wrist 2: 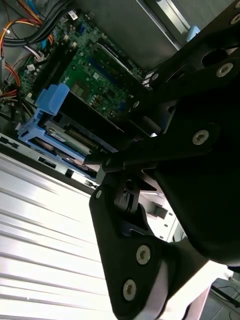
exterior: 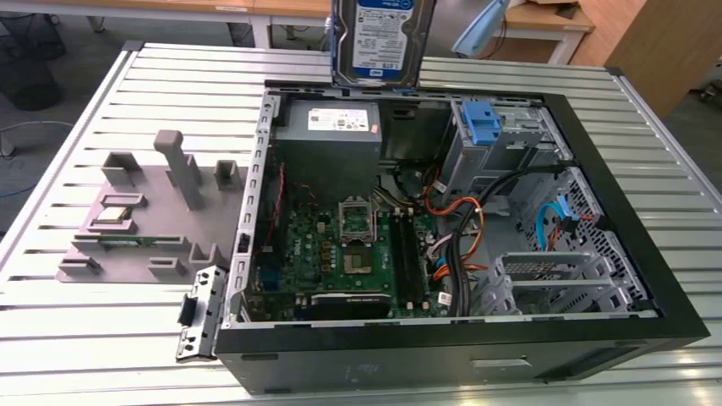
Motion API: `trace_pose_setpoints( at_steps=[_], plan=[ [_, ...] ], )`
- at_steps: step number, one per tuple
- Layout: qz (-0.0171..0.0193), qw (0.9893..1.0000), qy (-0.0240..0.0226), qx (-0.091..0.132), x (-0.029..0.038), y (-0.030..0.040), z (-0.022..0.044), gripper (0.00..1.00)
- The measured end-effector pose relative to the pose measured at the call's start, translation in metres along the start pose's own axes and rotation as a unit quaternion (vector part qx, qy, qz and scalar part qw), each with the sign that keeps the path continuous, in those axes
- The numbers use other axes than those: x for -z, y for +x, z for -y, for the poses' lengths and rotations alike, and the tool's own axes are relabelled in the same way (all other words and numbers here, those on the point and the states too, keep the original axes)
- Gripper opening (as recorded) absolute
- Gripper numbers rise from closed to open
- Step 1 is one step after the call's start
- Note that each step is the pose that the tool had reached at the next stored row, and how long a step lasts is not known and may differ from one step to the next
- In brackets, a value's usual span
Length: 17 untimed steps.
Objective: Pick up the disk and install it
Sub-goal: 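Pick up the disk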
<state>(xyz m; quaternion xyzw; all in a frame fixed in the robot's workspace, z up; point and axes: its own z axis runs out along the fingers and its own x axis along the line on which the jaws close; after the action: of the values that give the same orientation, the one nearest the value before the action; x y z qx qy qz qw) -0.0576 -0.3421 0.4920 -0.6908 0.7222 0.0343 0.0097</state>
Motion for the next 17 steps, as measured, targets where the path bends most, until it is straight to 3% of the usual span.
trace_pose_setpoints(
  at_steps=[11, 17],
  plan=[
    [0.0001, 1.0000, 0.0001, 0.000, 0.0000, 0.0001, 0.0034, 0.35],
    [0.0001, 1.0000, 0.0001, 0.000, -0.0001, 0.0045, 0.0043, 0.35]
  ],
)
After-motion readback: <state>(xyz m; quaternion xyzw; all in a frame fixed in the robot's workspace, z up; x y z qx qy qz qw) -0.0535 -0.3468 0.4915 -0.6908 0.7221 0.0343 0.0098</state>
